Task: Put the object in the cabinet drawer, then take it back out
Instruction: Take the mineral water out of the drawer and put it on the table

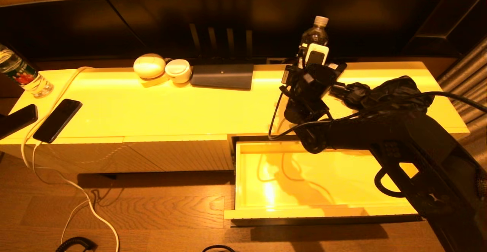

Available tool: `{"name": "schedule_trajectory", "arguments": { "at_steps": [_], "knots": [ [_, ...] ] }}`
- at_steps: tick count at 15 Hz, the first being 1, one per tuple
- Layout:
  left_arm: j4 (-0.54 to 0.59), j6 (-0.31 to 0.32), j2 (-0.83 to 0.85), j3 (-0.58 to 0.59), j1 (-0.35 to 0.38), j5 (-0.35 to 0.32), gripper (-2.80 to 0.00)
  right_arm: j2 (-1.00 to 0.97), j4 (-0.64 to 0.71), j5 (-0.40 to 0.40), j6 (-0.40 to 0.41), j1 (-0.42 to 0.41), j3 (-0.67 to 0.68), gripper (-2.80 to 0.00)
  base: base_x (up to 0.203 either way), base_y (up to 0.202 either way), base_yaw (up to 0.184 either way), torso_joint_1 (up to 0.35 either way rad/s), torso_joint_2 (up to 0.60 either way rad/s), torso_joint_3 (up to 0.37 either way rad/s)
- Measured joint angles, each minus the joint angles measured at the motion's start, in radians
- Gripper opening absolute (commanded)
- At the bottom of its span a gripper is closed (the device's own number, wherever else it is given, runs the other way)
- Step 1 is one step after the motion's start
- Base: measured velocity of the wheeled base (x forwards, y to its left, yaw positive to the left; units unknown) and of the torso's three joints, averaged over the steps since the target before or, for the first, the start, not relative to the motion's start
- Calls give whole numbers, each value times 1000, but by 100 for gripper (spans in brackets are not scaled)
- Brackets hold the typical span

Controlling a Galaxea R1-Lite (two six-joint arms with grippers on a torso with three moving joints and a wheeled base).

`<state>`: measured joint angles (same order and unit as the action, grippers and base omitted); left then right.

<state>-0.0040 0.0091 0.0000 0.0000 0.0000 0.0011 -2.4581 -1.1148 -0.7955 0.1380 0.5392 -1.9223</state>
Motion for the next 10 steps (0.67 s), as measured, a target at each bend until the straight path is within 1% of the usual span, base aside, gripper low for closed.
{"name": "schedule_trajectory", "arguments": {
  "at_steps": [2, 5, 7, 10],
  "knots": [
    [0, 0, 0, 0, 0, 0, -280, -39, -138, 8, 89, 5, 7, -280, 0, 0, 0, 0, 0, 0],
    [0, 0, 0, 0, 0, 0, -280, -87, -251, 64, 152, 10, 2, -280, 0, 0, 0, 0, 0, 0],
    [0, 0, 0, 0, 0, 0, -280, -115, -295, 79, 168, 10, 3, -280, 0, 0, 0, 0, 0, 0],
    [0, 0, 0, 0, 0, 0, -280, -144, -315, 115, 184, 10, 3, -280, 0, 0, 0, 0, 0, 0]
  ]
}}
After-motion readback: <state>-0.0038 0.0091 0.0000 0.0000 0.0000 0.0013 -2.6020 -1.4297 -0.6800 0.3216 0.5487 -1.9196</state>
